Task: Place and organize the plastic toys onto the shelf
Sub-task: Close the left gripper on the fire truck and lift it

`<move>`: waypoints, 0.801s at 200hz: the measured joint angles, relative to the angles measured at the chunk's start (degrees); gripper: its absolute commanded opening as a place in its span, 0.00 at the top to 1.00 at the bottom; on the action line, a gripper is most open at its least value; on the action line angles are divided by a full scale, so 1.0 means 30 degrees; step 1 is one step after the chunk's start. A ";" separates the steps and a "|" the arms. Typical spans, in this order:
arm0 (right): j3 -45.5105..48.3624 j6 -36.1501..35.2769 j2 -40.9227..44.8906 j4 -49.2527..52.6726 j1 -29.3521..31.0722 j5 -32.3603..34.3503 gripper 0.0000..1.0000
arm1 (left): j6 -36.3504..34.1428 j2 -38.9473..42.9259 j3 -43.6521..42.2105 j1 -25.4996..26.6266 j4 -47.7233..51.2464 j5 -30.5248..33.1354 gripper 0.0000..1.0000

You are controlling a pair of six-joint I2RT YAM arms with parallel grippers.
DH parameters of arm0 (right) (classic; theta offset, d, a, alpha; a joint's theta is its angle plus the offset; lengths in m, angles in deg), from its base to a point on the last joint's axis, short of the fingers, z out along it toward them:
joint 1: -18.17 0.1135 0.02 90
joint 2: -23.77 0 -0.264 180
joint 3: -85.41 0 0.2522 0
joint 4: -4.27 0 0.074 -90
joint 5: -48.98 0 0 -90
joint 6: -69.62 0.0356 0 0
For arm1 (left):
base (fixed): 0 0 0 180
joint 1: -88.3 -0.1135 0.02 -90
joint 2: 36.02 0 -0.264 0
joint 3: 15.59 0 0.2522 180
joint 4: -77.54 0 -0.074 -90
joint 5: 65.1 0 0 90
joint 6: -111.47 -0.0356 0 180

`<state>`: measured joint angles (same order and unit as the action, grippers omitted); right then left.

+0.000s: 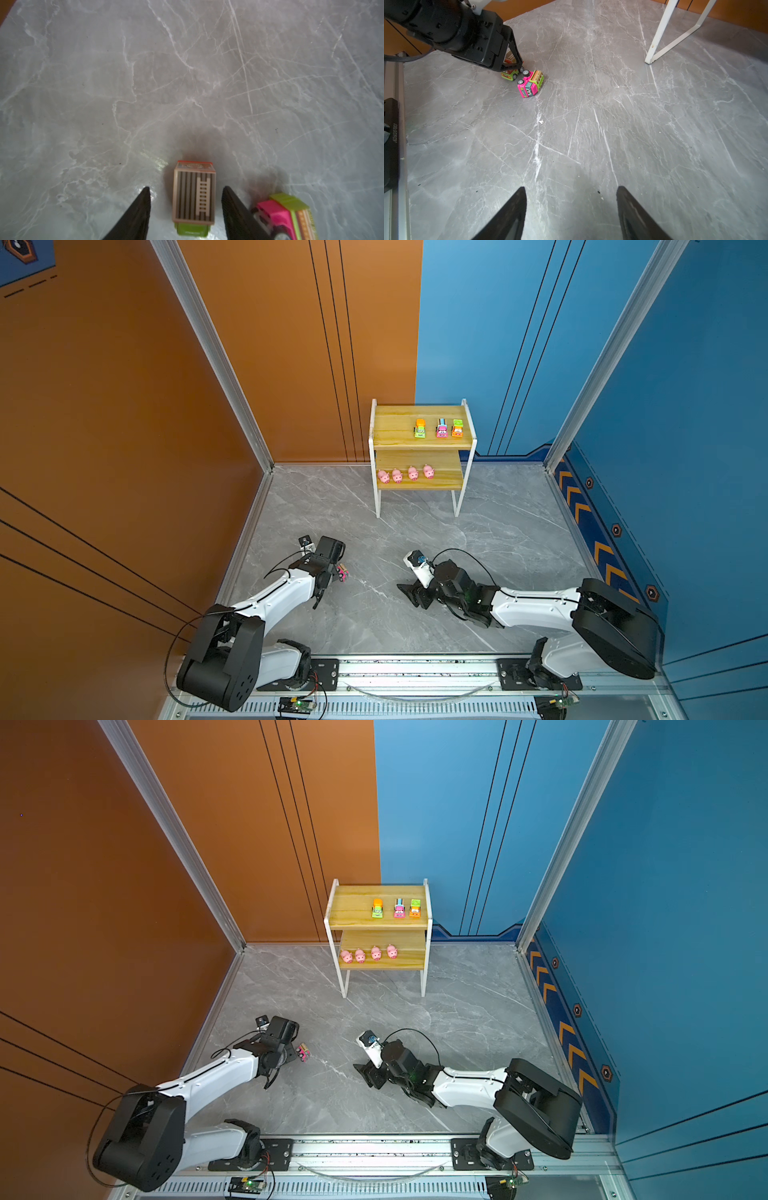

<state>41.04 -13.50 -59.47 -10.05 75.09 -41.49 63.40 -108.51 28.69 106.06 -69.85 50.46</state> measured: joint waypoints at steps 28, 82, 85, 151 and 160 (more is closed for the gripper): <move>0.0000 0.0051 -0.0109 -0.0066 0.0000 -0.0015 0.31 | -0.0029 0.0051 -0.0750 0.0291 -0.1479 0.0474 0.47; 0.0000 0.0226 -0.0663 -0.0233 0.0007 -0.0299 0.31 | 0.0066 0.0466 -0.1100 0.0503 -0.3104 0.1005 0.50; 0.0000 0.0226 -0.0670 -0.0240 0.0007 -0.0299 0.31 | 0.0073 0.0466 -0.1107 0.0503 -0.3133 0.1005 0.50; 0.0000 0.0233 -0.0692 -0.0379 0.0007 -0.0357 0.31 | 0.0976 -0.0131 -0.1435 0.0503 -0.3585 0.1005 0.66; 0.0000 0.0233 -0.0692 -0.0379 0.0007 -0.0357 0.31 | 0.1078 -0.0138 -0.1435 0.0495 -0.3665 0.0998 0.69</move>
<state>41.04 -12.80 -61.54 -11.18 75.12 -42.56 66.64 -108.92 24.39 107.55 -80.85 53.45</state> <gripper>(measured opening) 0.688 0.348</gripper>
